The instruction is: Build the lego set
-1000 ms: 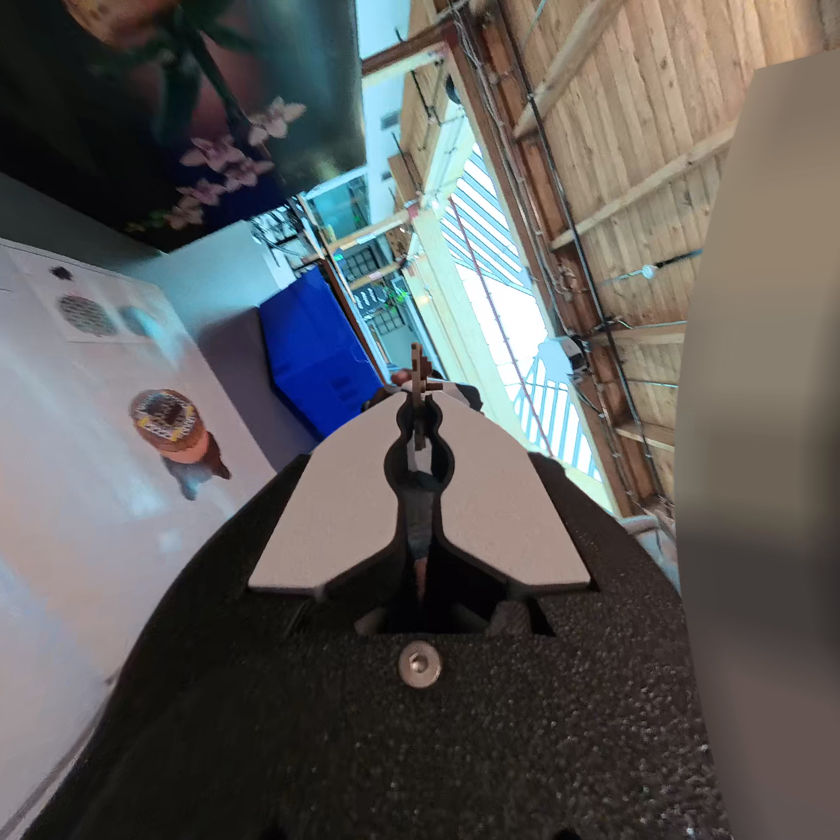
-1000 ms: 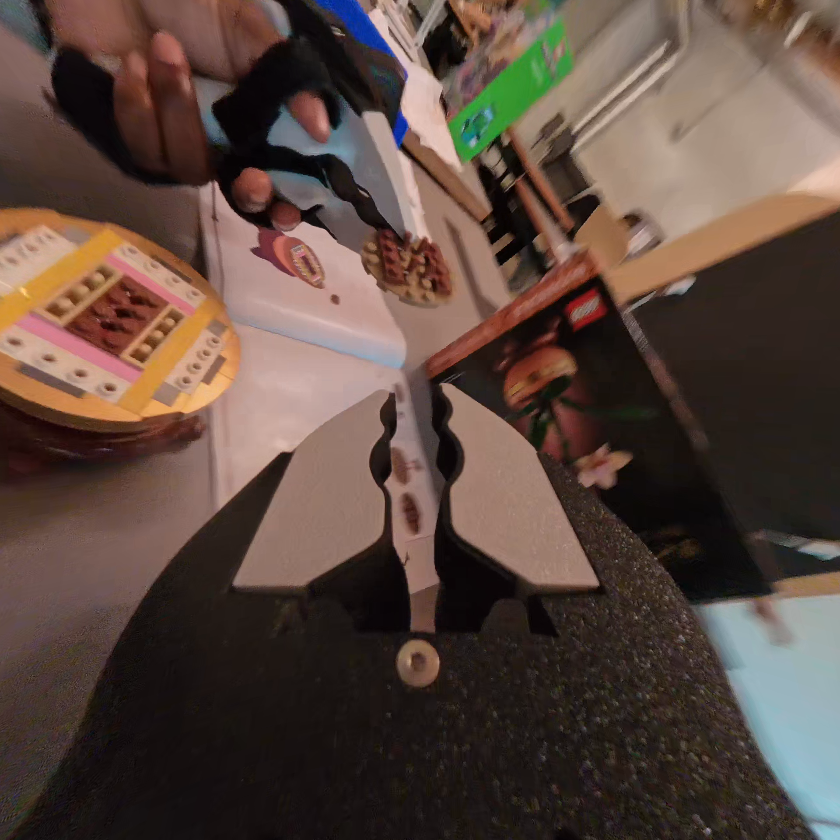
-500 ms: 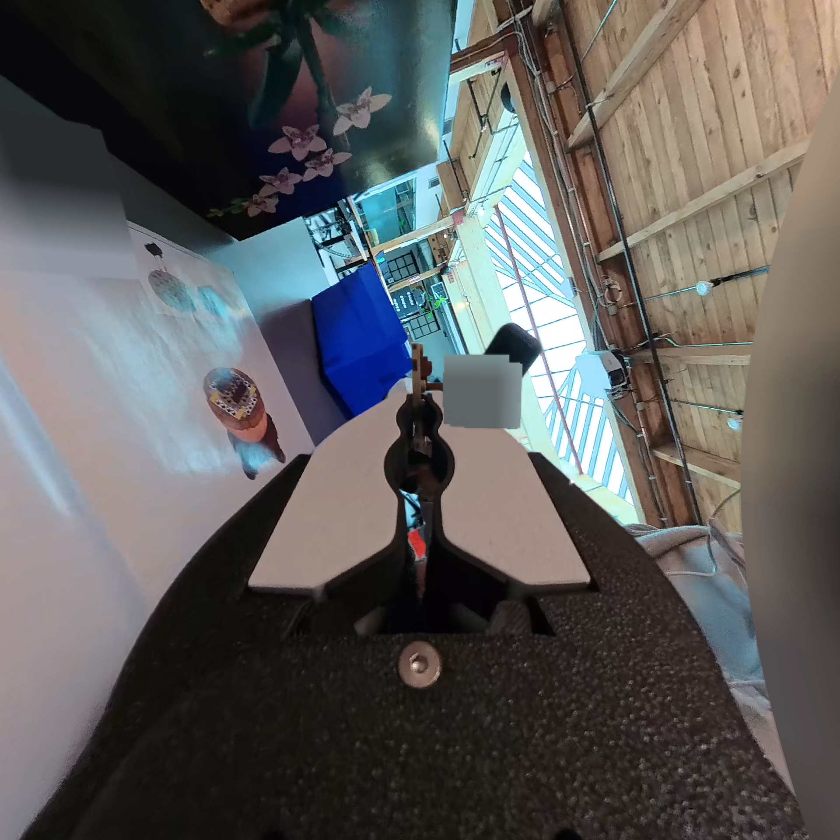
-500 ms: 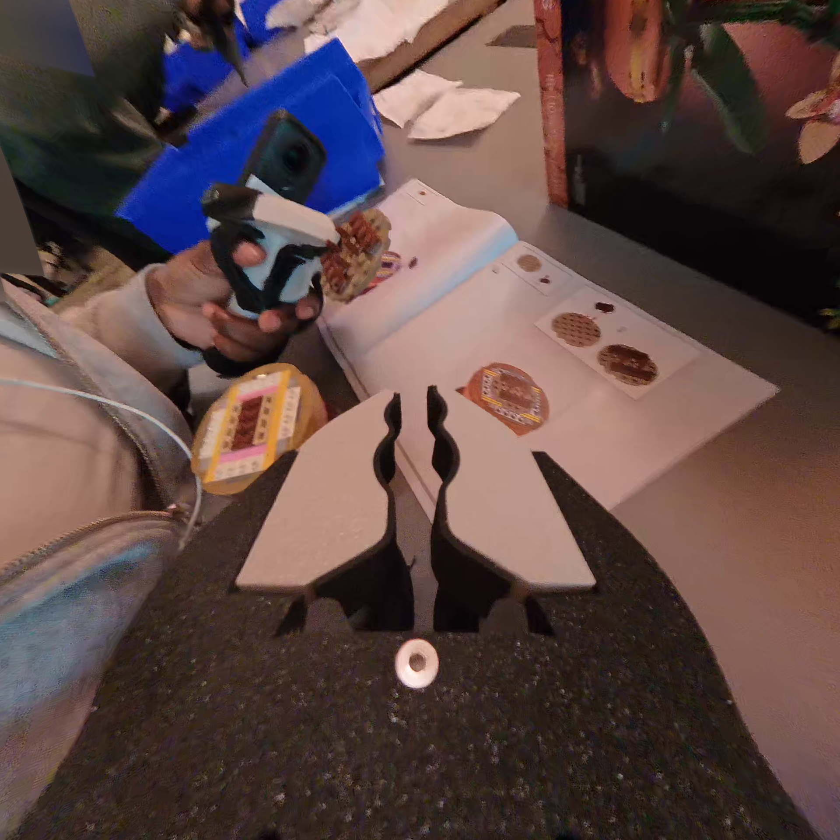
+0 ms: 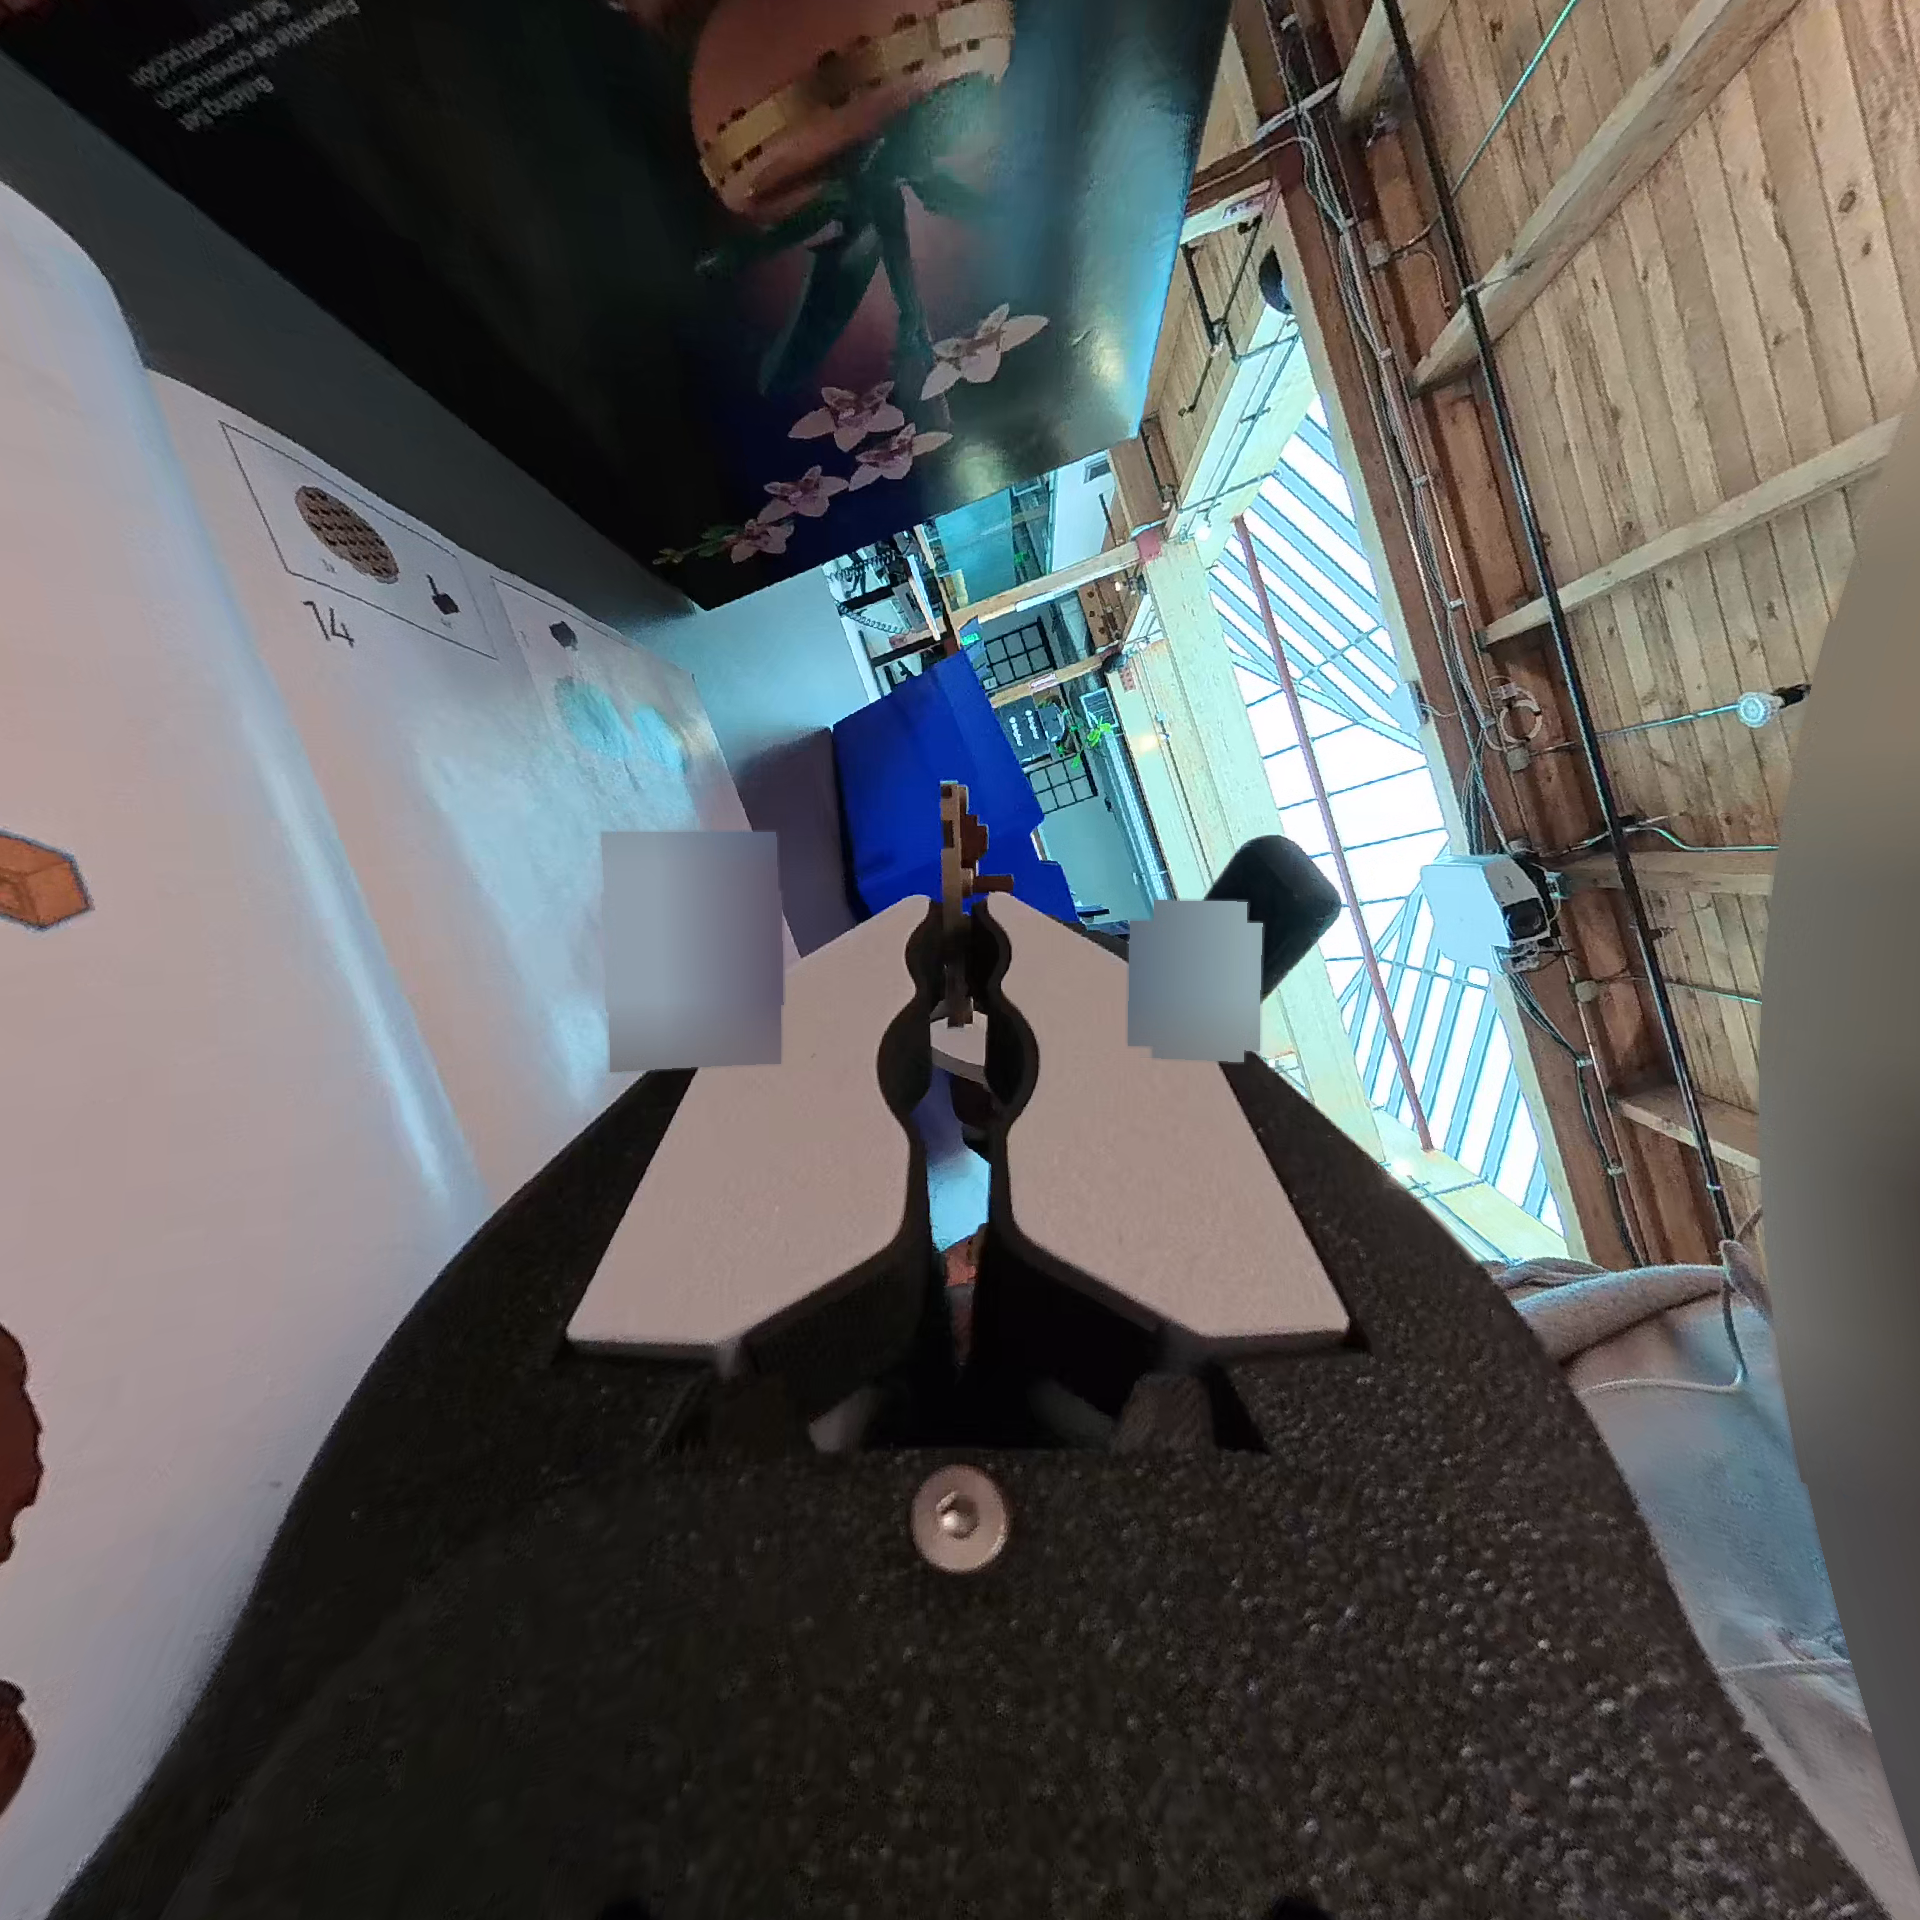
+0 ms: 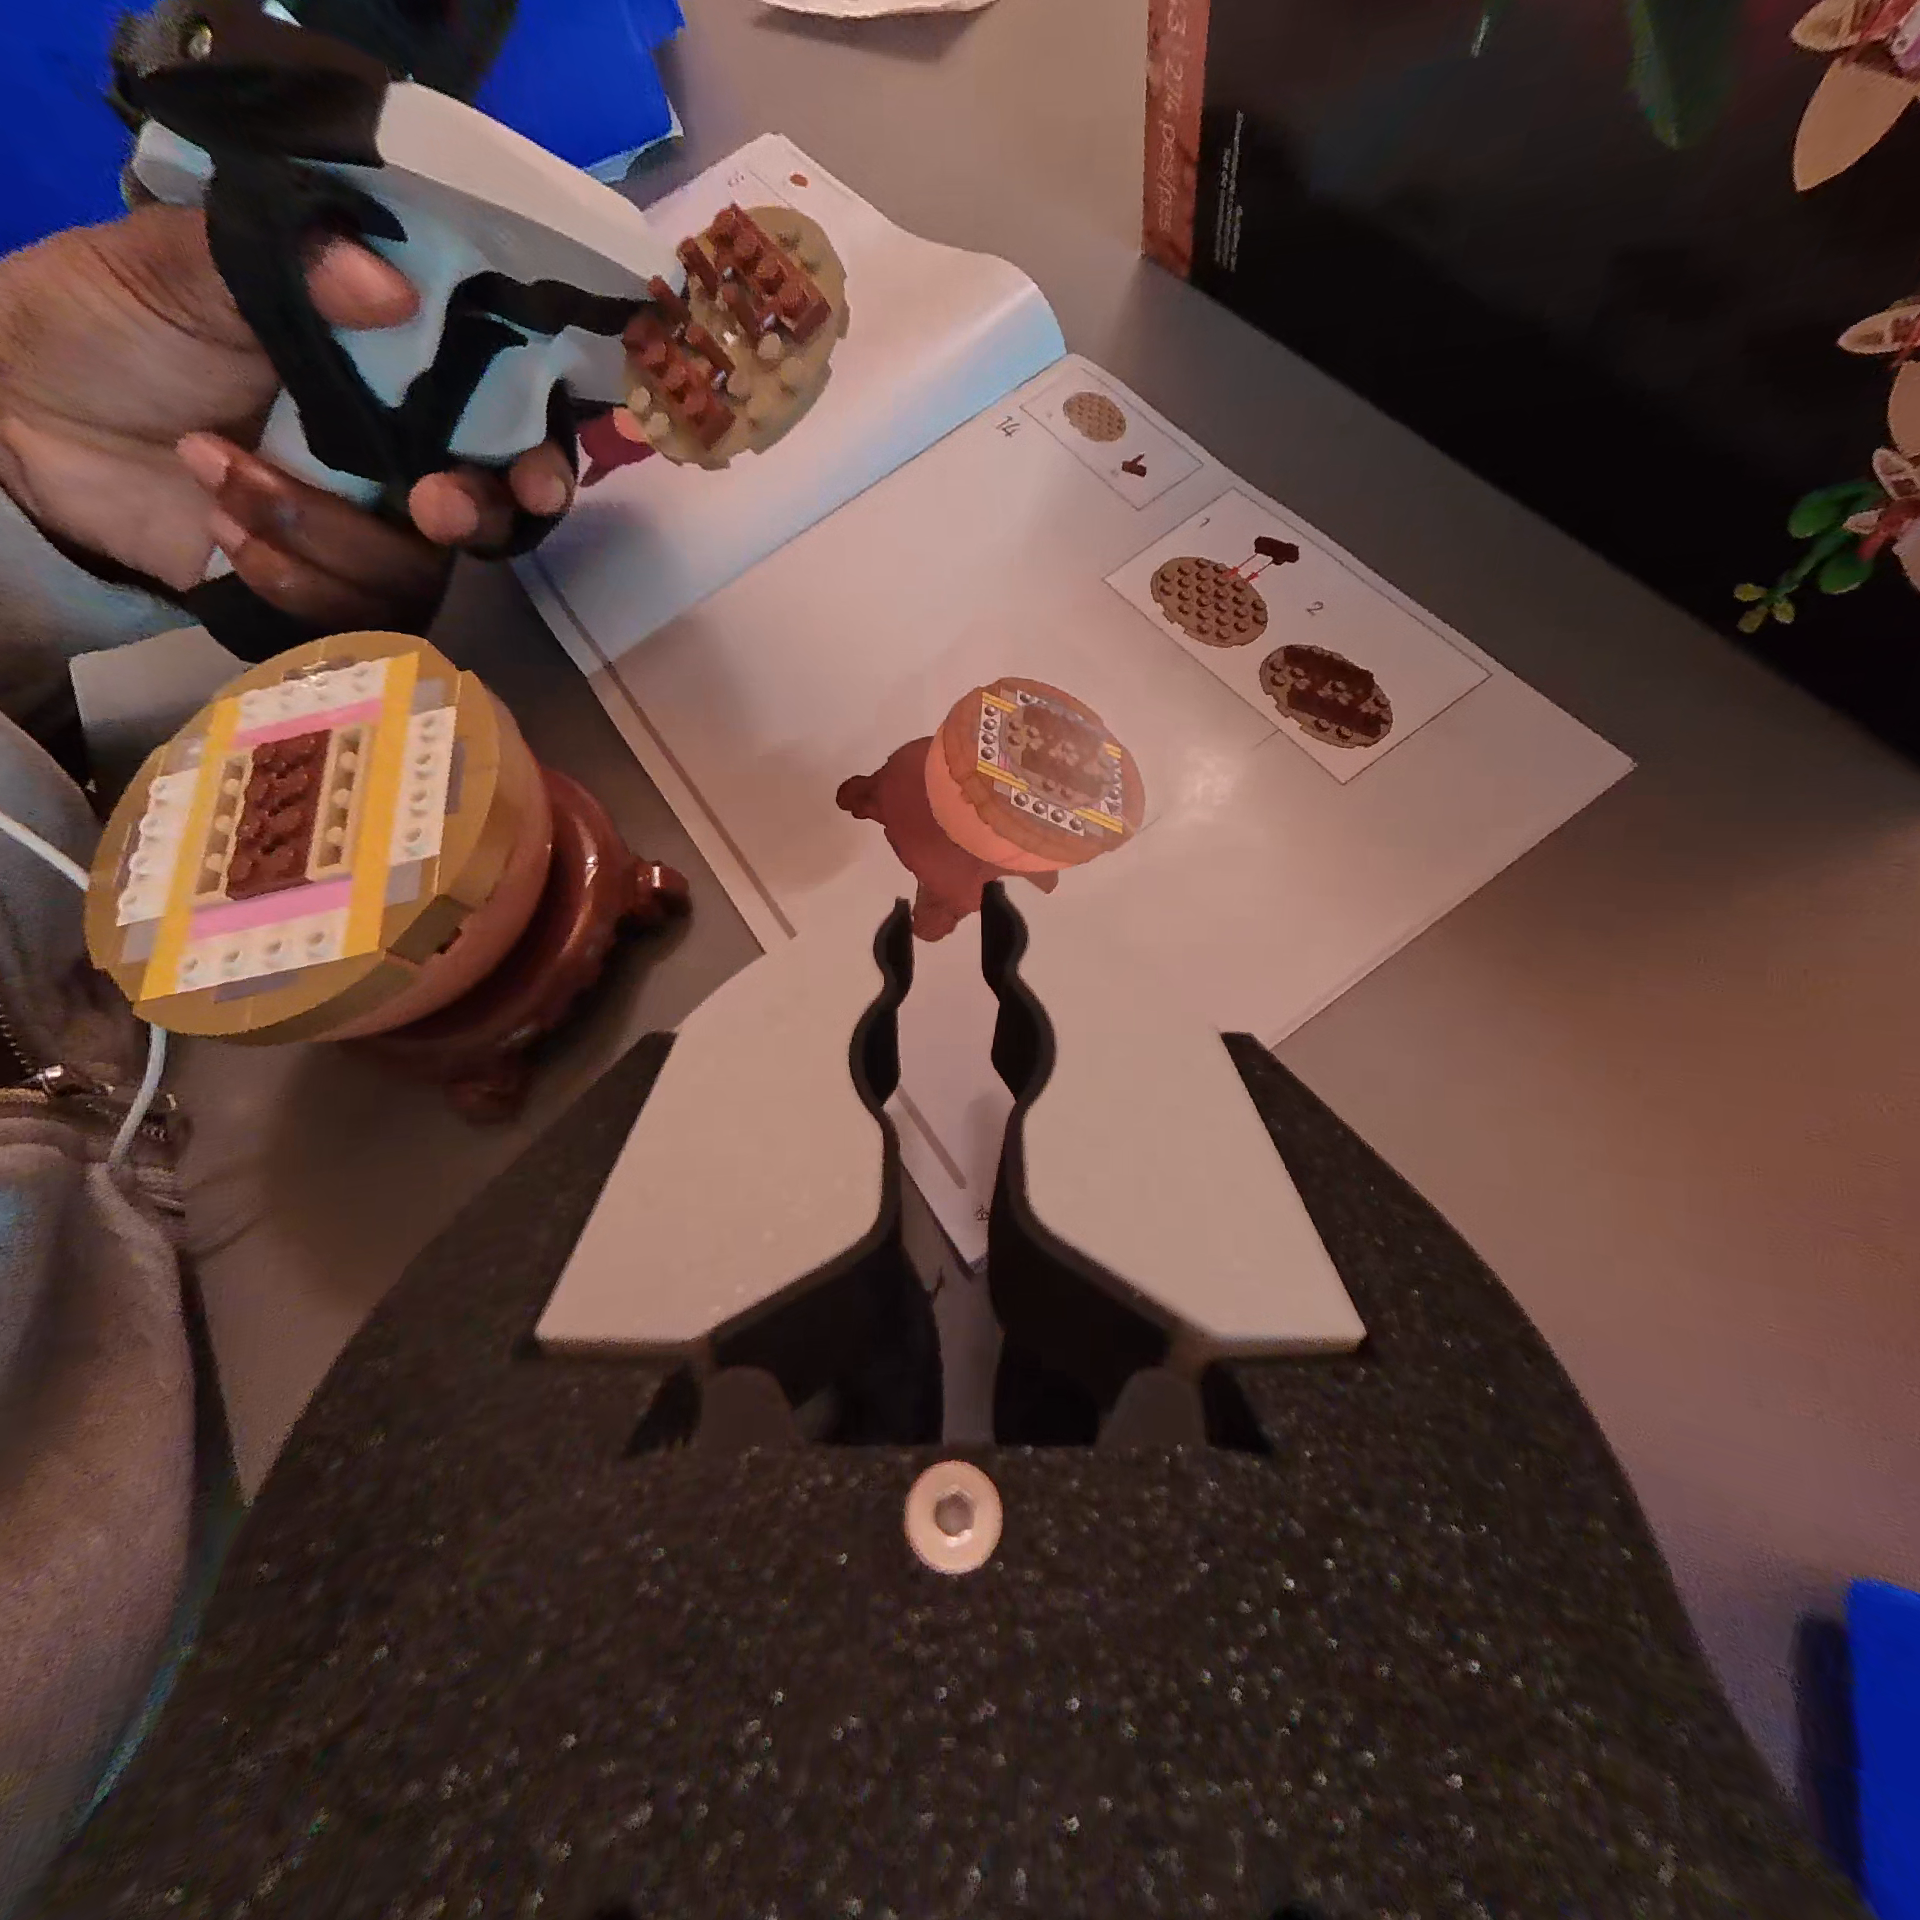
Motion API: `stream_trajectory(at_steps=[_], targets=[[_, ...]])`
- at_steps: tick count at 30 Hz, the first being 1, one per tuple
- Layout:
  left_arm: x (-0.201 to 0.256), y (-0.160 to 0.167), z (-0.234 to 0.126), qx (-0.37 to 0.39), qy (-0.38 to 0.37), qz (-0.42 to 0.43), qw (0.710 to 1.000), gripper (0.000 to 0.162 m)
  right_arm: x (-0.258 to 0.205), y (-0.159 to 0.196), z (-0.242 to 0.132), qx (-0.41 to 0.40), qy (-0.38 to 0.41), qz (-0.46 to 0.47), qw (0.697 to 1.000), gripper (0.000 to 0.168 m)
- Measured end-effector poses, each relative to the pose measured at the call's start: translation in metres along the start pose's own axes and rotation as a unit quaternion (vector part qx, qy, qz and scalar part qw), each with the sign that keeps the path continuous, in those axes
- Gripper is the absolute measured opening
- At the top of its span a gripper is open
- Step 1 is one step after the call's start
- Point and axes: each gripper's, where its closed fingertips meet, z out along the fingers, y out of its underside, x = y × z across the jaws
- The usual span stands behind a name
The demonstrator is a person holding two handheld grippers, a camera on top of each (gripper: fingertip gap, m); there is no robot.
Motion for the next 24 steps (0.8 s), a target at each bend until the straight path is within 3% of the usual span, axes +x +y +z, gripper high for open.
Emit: stream_trajectory(at_steps=[24], targets=[[-0.006,0.009,-0.006,-0.011,0.01,-0.026,1.0,0.004,-0.012,-0.012,0.006,0.03,-0.012,-0.037,0.999,0.014]])
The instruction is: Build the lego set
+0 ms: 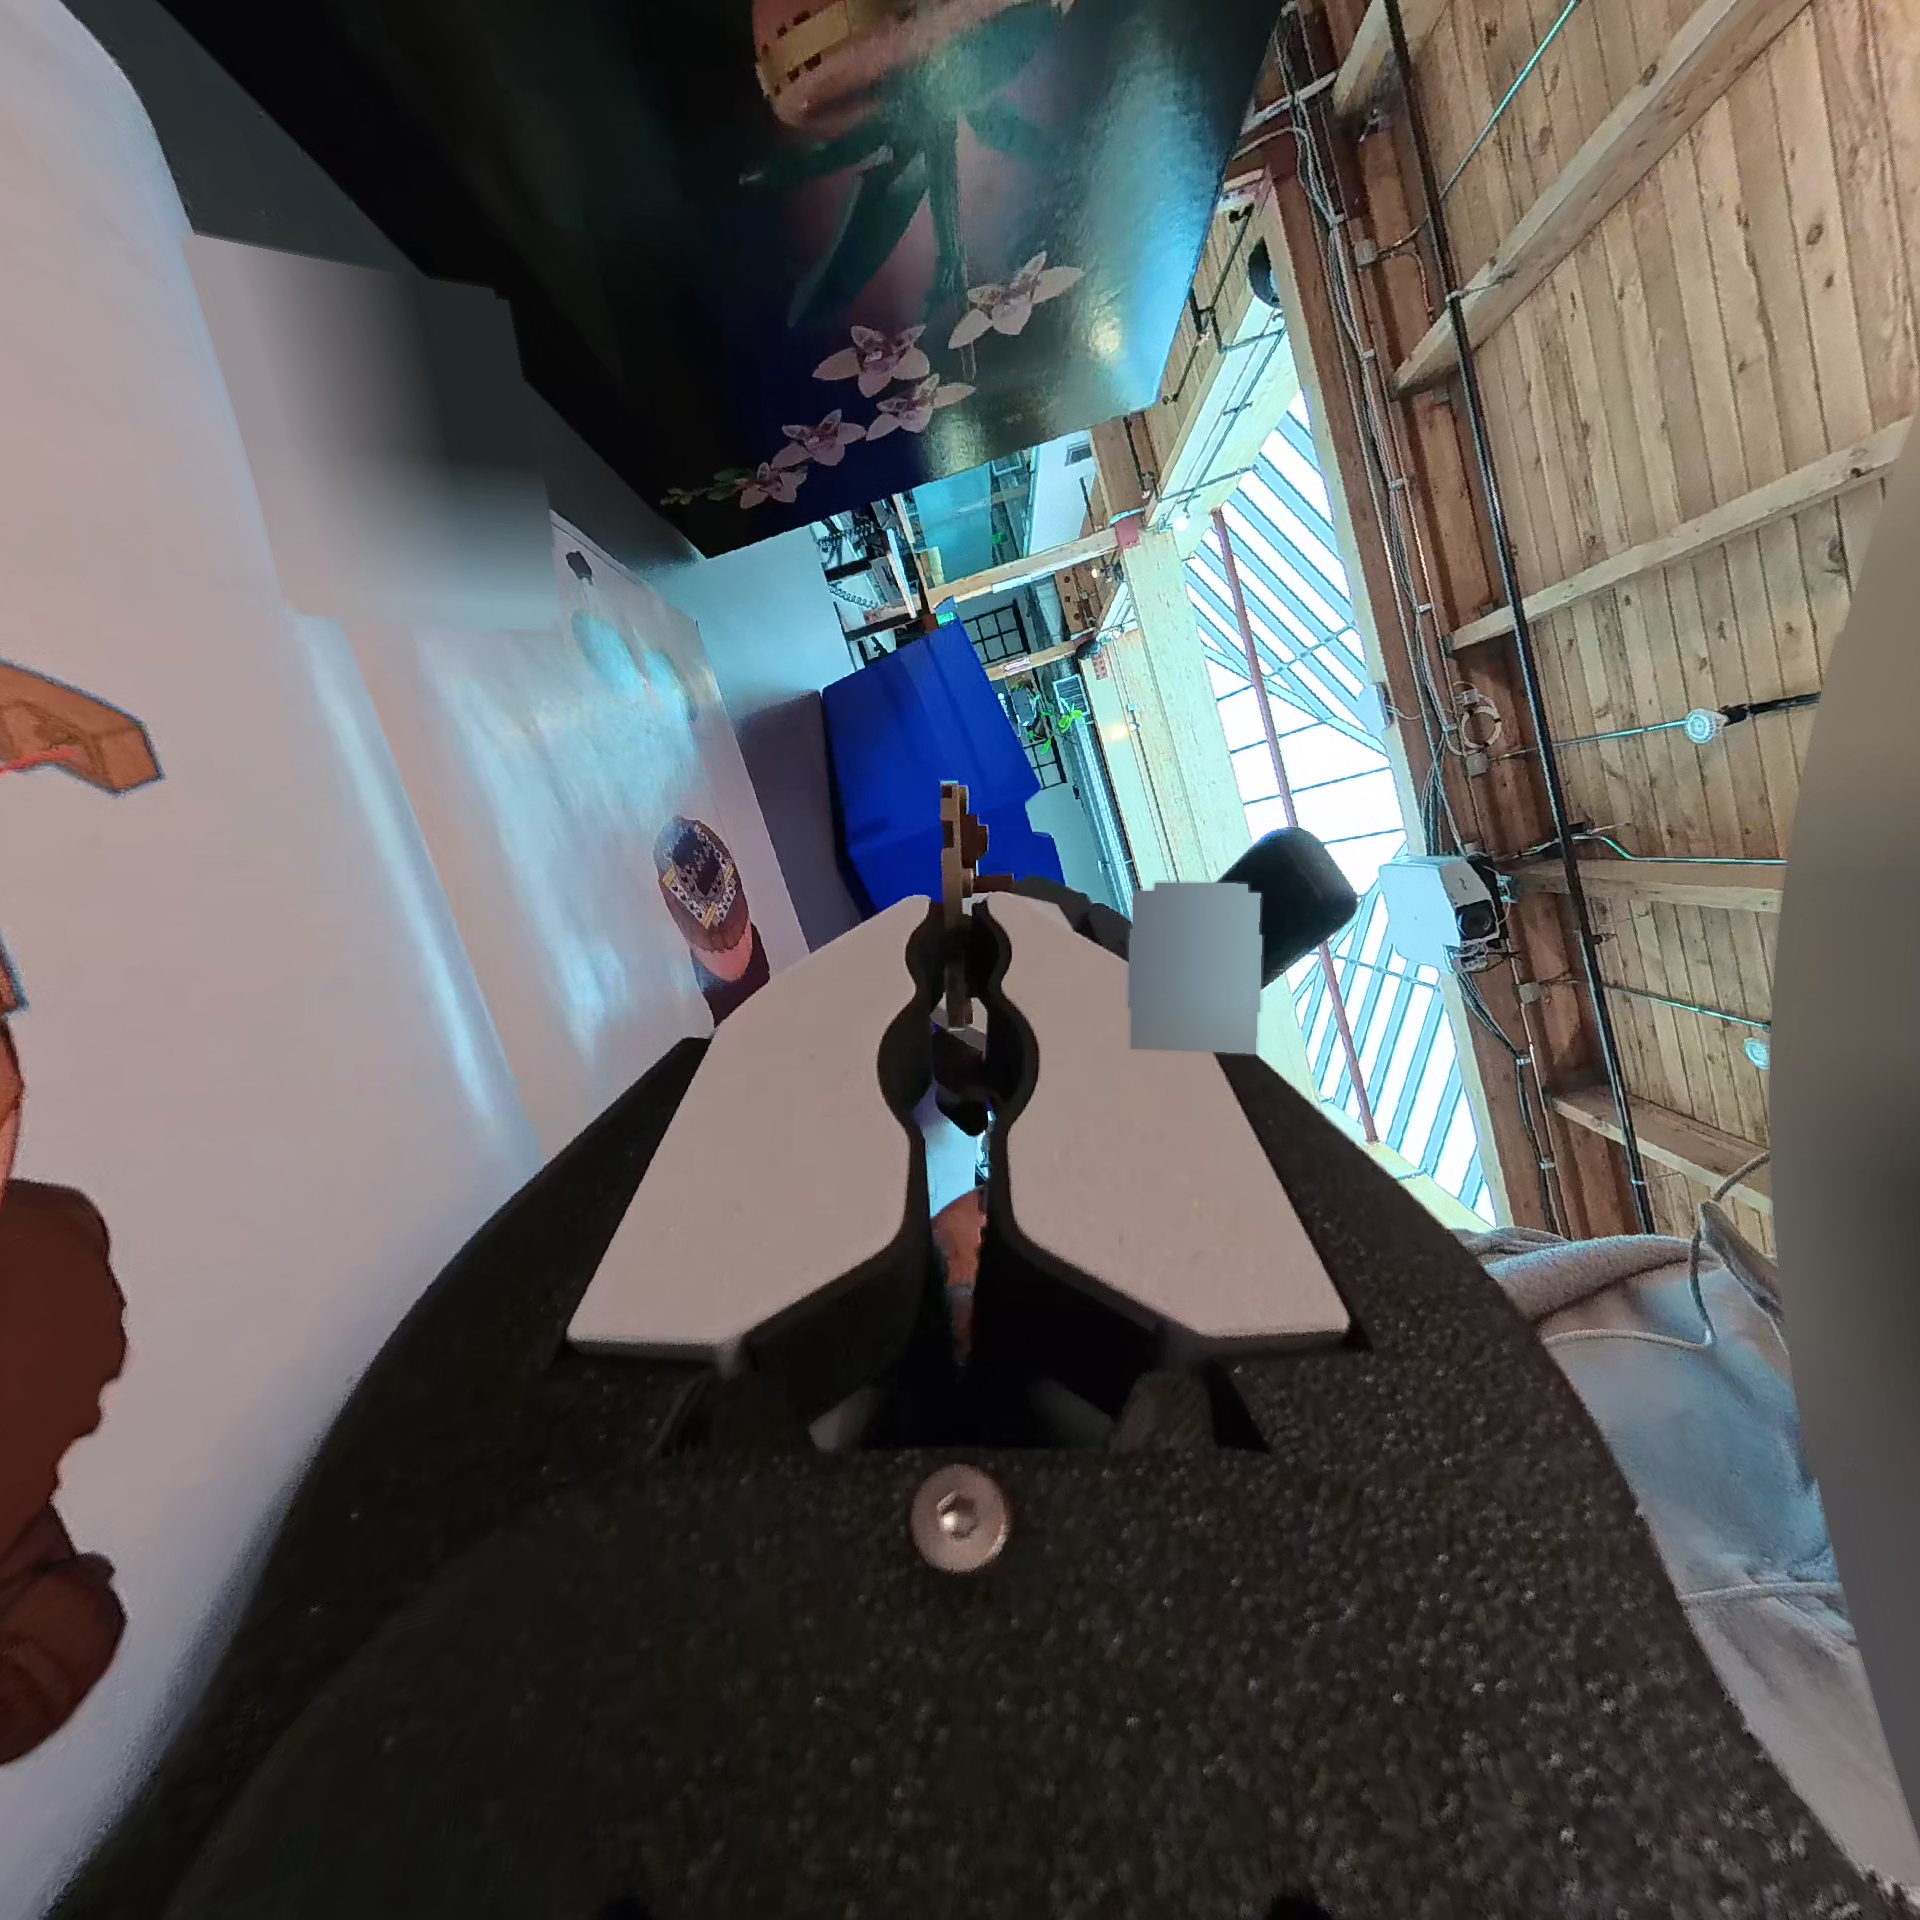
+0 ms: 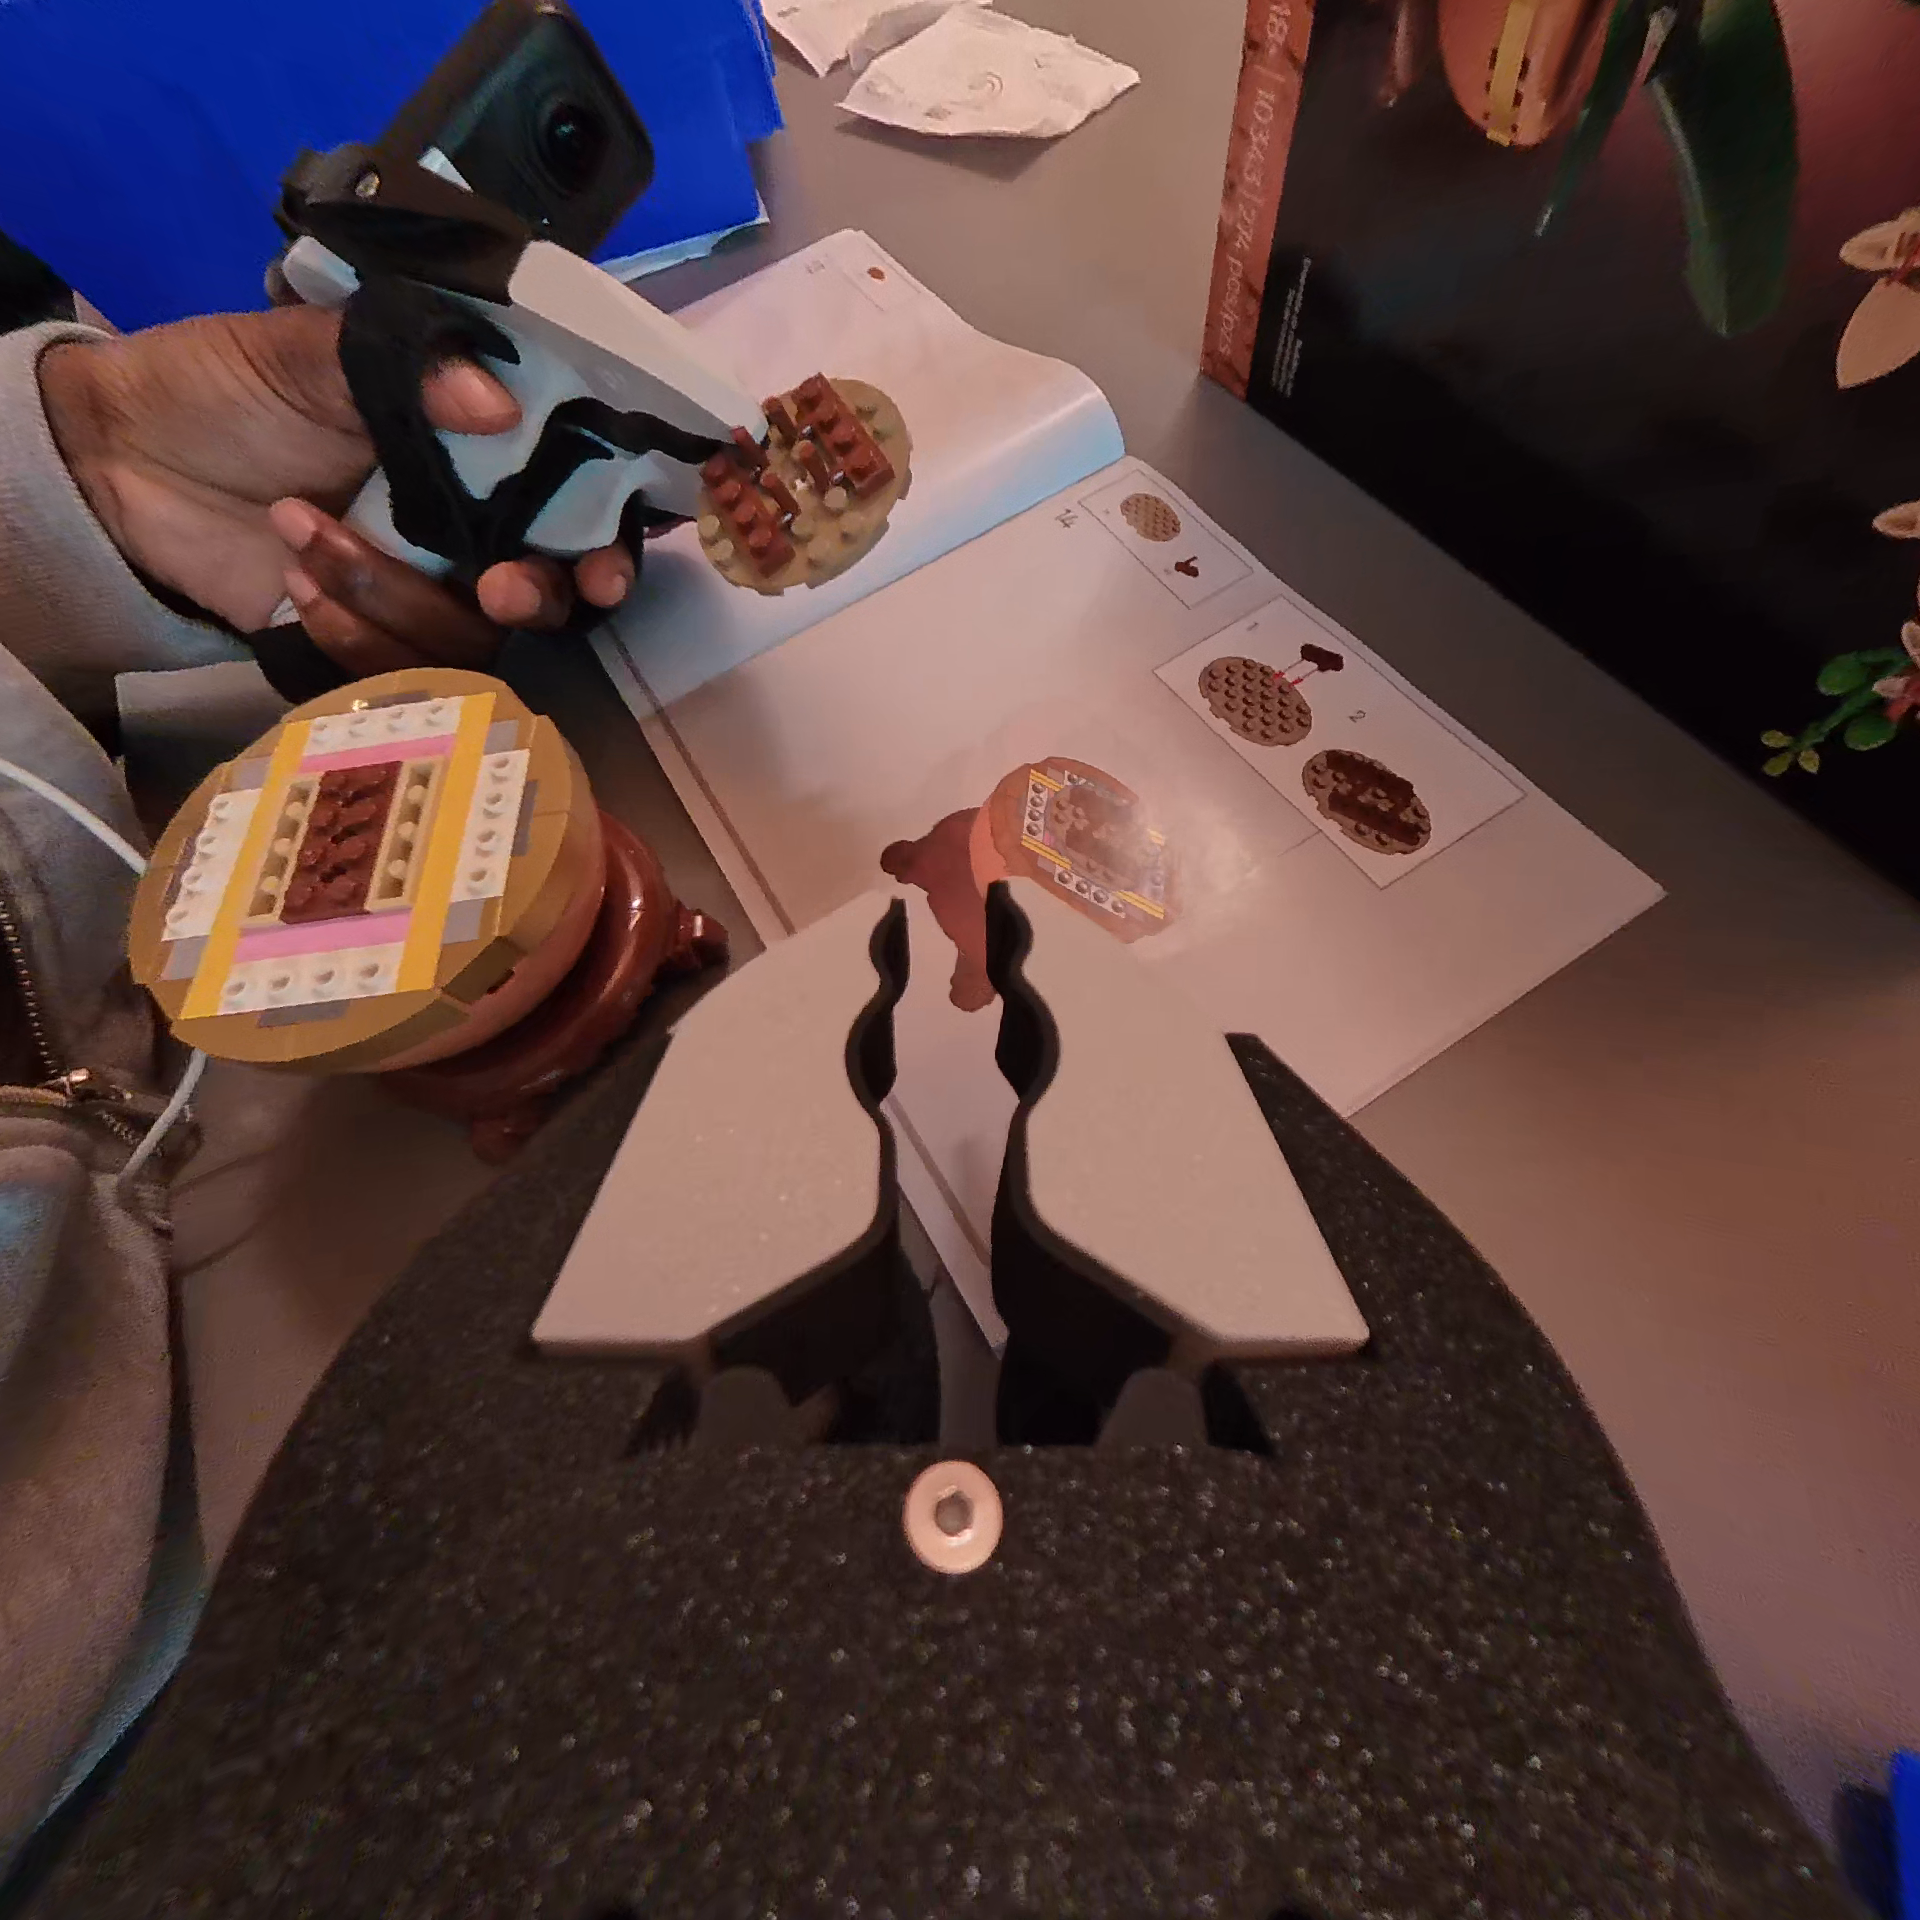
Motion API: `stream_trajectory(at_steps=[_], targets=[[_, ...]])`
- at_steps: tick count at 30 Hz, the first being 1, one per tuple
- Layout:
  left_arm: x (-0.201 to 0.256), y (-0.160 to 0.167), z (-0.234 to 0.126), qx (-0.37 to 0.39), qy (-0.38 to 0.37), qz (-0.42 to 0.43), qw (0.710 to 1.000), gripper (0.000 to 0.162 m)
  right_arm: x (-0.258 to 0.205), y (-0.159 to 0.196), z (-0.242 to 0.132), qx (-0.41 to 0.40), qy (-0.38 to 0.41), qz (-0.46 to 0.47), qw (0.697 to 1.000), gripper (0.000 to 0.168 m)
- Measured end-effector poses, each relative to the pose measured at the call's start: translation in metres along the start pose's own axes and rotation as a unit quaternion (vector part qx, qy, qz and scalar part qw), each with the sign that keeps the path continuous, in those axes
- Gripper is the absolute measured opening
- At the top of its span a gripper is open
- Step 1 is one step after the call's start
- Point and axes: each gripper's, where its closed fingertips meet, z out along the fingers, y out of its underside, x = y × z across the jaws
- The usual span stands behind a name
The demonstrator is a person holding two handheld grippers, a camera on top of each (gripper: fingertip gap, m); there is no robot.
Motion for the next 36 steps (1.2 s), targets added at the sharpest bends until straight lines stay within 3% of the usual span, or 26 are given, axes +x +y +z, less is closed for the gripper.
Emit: stream_trajectory(at_steps=[11,19,30,36], targets=[[0.031,0.009,-0.008,0.0,0.037,-0.004,0.999,0.004,-0.025,-0.019,-0.012,0.027,-0.008,-0.052,0.998,0.02],[0.054,0.035,-0.008,-0.043,0.068,-0.009,0.997,0.004,-0.062,-0.039,-0.023,0.058,-0.028,-0.124,0.99,0.059],[0.07,0.064,-0.009,-0.102,0.065,0.001,0.993,0.004,-0.093,-0.055,-0.031,0.139,-0.009,-0.128,0.982,0.062],[0.07,0.075,-0.007,-0.103,0.06,-0.008,0.993,0.004,-0.1,-0.053,-0.026,0.121,-0.013,-0.163,0.979,0.063]])
